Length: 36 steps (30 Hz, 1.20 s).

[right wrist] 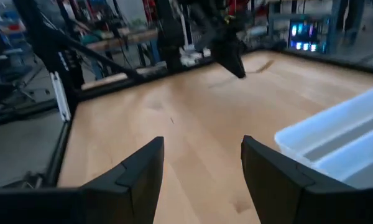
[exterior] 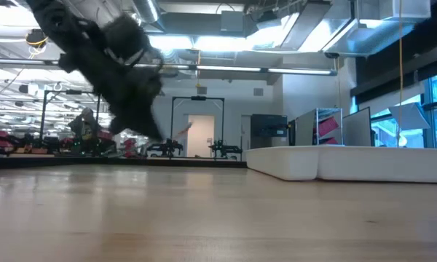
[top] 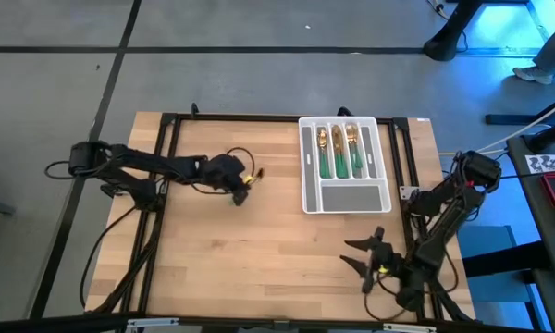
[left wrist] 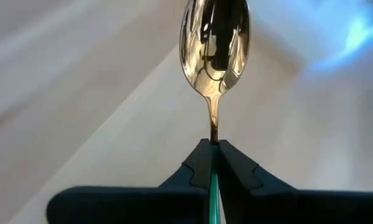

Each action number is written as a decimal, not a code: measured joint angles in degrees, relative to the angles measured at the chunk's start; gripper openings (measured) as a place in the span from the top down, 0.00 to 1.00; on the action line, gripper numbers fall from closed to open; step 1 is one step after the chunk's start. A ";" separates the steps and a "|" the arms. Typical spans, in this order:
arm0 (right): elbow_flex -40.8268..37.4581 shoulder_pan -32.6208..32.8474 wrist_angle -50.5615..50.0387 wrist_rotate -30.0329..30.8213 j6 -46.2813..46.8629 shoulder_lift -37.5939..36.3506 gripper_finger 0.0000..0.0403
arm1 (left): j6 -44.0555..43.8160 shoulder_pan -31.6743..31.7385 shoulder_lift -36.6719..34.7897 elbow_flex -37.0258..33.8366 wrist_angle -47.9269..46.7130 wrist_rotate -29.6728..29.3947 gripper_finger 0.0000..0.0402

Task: Sort silverware
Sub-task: Put the green spoon into the silverware tray

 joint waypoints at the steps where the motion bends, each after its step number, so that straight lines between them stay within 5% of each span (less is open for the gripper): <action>1: 0.50 0.70 0.02 1.42 -1.04 0.00 0.48 | -0.60 -1.67 0.03 0.36 2.85 -1.27 0.99; 8: 1.78 2.20 -0.06 7.03 -3.59 -0.09 0.48 | 3.71 -9.73 2.33 8.48 19.22 -11.40 0.99; 14: 1.78 -1.05 0.05 5.51 -3.69 -0.17 0.48 | 13.30 -10.83 10.48 19.70 25.33 -11.68 1.00; 21: 1.78 -13.21 0.23 -10.68 -8.94 1.89 0.48 | 15.15 -12.10 17.42 23.90 38.25 -6.29 1.00; 25: 1.73 -20.74 5.30 -20.58 -19.34 2.32 0.48 | 15.56 -12.82 18.45 23.58 41.37 -6.44 1.00; 36: 1.82 -29.84 32.83 -12.17 -46.87 2.32 0.48 | 22.25 -15.76 18.34 23.64 47.01 -14.16 1.00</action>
